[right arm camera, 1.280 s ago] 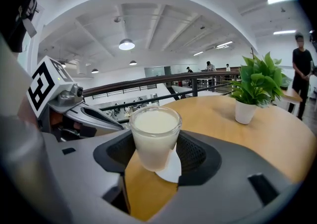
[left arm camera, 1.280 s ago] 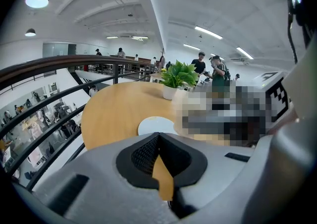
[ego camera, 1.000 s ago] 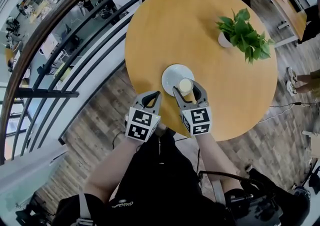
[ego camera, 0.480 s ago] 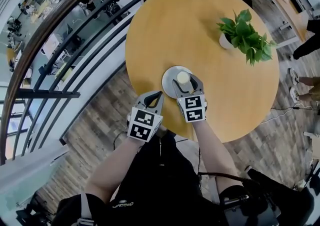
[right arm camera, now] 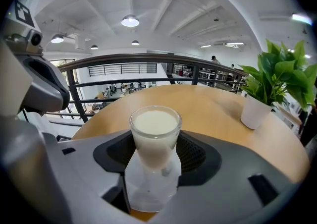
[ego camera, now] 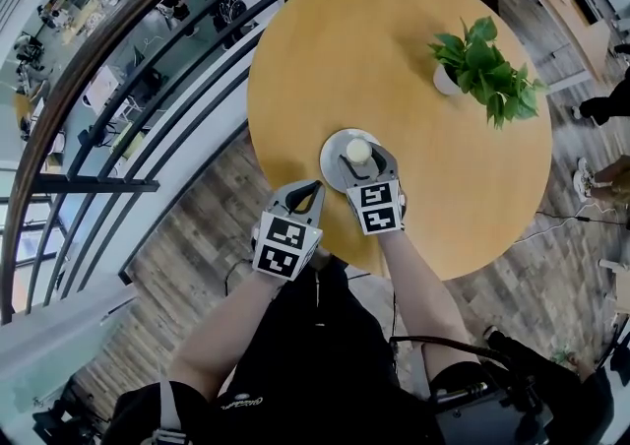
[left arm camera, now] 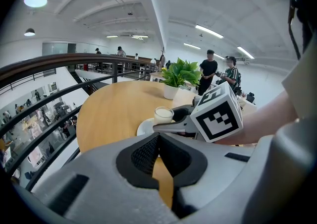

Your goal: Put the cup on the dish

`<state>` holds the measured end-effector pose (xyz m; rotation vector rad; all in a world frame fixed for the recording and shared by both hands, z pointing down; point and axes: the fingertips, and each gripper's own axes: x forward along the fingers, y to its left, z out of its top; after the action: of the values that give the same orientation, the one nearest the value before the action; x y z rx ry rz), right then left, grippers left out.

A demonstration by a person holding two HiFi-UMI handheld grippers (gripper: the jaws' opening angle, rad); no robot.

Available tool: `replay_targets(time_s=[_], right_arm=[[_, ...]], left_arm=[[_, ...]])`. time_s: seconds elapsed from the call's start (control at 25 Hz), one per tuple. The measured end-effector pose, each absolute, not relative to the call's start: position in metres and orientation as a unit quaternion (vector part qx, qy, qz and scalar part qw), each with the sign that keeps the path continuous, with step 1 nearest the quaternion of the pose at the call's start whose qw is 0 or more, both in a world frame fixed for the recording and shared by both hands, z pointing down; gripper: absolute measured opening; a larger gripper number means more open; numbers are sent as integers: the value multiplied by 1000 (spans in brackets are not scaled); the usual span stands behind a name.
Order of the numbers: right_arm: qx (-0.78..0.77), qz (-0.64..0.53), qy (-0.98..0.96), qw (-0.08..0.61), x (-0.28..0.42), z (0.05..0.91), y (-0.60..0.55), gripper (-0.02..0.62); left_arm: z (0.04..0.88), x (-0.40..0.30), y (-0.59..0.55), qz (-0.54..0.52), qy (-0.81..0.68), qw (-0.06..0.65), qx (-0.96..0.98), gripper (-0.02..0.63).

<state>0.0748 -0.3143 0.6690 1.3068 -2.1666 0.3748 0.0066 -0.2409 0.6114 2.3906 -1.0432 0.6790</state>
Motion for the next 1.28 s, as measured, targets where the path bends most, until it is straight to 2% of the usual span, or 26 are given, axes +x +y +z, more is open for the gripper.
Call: replay_targets(time_s=[1.28], right_arm=[[490, 147, -812, 281, 71, 677, -309, 256]], left_arm=[[613, 5, -238, 250, -371, 216, 868, -2]])
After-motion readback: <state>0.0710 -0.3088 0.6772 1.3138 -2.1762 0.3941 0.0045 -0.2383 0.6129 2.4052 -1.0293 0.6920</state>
